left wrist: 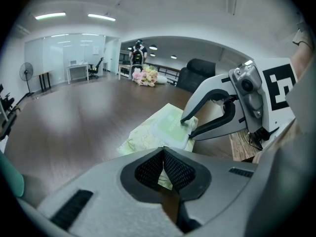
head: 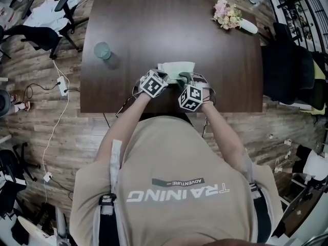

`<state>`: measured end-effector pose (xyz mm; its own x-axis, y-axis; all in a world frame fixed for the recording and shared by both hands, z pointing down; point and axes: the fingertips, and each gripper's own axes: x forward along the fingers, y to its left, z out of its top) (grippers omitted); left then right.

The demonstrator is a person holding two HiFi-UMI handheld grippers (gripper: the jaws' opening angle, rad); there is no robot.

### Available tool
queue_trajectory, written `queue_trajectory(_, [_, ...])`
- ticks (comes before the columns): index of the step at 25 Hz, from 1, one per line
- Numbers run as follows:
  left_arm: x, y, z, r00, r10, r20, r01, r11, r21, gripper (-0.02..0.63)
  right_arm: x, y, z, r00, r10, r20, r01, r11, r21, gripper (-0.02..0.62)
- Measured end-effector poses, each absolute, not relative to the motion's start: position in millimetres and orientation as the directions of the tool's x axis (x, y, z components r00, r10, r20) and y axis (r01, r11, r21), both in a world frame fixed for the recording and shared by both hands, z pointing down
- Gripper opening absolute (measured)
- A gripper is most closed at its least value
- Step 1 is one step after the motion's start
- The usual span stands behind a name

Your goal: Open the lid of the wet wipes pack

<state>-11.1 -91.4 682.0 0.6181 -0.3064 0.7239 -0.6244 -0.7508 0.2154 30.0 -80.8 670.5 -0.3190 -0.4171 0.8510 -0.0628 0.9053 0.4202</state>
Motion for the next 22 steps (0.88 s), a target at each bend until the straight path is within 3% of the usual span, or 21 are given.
queue_trajectory(22, [-10, -95, 683, 0.605, -0.303, 0.737, -0.605, -0.776, 0.178, 0.009, 32, -84, 656, -0.361, -0.289, 0.887, -0.106, 0.957, 0.269, 0.064])
